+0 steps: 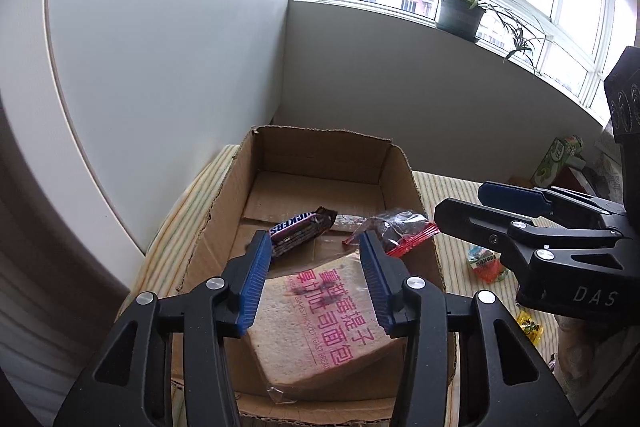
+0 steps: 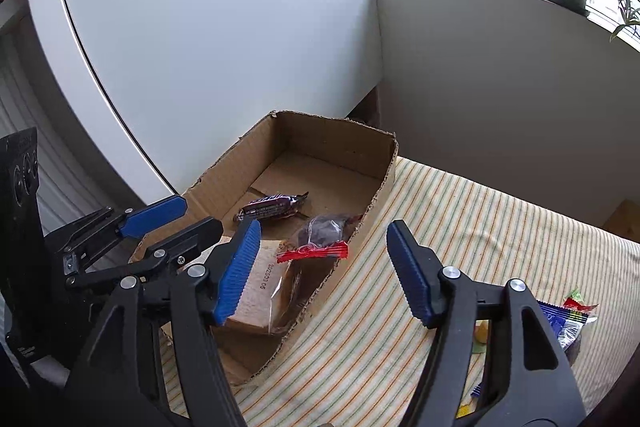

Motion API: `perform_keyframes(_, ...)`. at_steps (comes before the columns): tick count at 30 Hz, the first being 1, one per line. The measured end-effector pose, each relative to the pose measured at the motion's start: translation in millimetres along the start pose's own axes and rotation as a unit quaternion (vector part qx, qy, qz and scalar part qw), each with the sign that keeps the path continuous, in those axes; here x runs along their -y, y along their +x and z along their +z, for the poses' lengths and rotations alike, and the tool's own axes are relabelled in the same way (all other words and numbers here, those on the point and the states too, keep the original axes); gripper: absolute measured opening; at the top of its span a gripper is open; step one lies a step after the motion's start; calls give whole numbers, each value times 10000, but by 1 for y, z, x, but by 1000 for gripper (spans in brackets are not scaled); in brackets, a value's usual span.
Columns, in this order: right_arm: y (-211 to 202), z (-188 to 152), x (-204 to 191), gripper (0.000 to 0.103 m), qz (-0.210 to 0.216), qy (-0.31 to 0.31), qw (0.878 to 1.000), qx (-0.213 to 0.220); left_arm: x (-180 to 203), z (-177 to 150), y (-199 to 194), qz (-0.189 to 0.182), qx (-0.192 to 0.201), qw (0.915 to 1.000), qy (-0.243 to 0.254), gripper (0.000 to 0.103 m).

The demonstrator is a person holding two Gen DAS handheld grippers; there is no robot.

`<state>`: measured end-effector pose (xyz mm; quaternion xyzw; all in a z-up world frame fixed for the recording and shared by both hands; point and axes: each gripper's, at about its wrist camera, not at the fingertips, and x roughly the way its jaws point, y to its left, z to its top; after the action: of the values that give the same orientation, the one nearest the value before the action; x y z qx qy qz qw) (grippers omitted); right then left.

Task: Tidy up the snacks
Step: 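Move both open grippers back over the remaining snacks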

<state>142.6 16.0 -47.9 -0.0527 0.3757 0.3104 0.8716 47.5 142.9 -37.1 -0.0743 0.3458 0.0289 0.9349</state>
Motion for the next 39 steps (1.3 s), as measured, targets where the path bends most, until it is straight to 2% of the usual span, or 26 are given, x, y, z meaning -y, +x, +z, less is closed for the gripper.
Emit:
perform_keyframes(11,-62,-29,70,68,-429,506,9976,187,54,-4,-10,-553,46,9979,337,45)
perform_keyframes(19,-90,-61,135,68,-814,1003,9914,192,103,-11,2,-854,-178,9940,660,45)
perform_keyframes(24,-89,-81,175,68,-828,1372,9871,-11,132,-25,11,-1167,-496,9886,812,45)
perform_keyframes(30,-85,-96,209,68,-992,1709,9801,-203,163,-54,17,-1297,-863,9803,1212,45)
perform_keyframes(34,-77,-102,219,58,-816,1917,9774,-371,172,-67,18,-1460,-1070,9739,1367,45)
perform_keyframes(39,-64,-104,221,58,-672,1965,9769,-509,176,-75,23,-1654,-1350,9681,1311,45)
